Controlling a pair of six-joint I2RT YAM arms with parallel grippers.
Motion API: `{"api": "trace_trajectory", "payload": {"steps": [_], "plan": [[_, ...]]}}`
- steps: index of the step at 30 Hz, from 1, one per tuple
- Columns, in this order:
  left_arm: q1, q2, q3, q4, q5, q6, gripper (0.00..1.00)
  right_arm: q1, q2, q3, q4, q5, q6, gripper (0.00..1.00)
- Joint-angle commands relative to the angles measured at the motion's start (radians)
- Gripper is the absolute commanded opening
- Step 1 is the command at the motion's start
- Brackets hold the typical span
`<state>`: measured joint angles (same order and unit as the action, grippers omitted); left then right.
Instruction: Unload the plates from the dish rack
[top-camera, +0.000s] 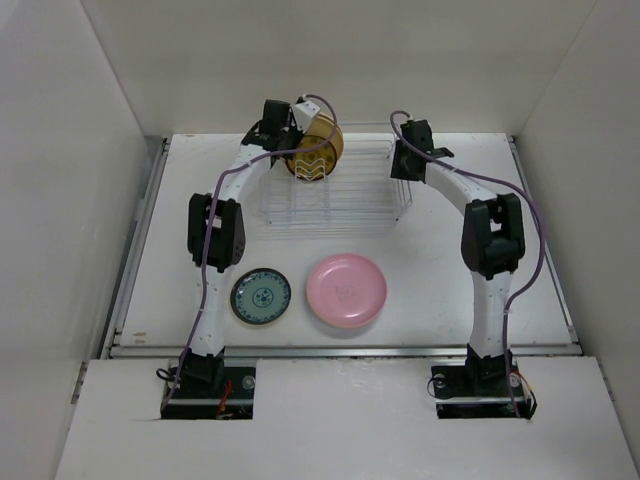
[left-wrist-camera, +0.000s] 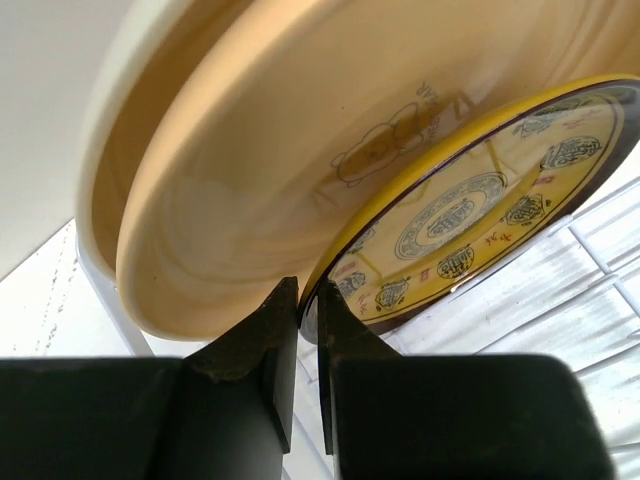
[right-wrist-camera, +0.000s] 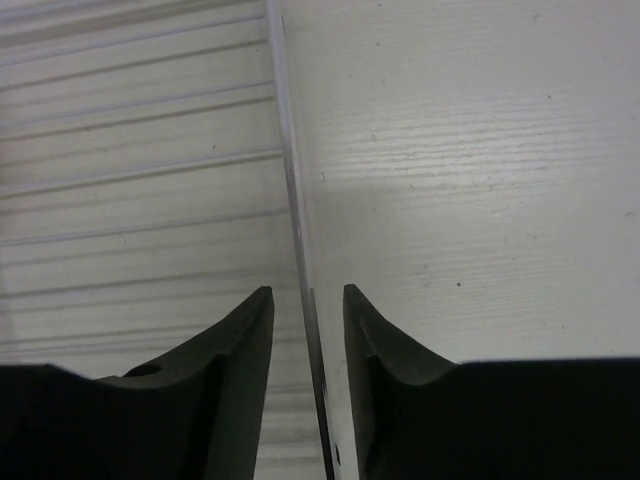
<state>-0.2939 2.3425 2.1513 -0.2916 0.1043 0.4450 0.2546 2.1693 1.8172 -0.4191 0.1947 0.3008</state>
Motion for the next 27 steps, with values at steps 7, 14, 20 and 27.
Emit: {"api": "trace_trajectory", "payload": {"steps": [7,14,20,27], "plan": [[0.004,-0.093,0.027,0.025,0.060,-0.032,0.00,-0.002,-0.006,-0.030,0.077,-0.054,-0.023,0.09],[0.024,-0.155,0.088,-0.056,0.210,-0.074,0.00,-0.002,-0.028,-0.050,0.077,-0.041,-0.023,0.01],[0.024,-0.187,0.088,-0.084,0.219,-0.086,0.00,-0.002,-0.058,-0.081,0.077,-0.041,-0.032,0.00],[0.033,-0.229,0.108,-0.168,0.230,-0.124,0.00,-0.002,-0.059,-0.090,0.077,-0.023,-0.032,0.00]]}}
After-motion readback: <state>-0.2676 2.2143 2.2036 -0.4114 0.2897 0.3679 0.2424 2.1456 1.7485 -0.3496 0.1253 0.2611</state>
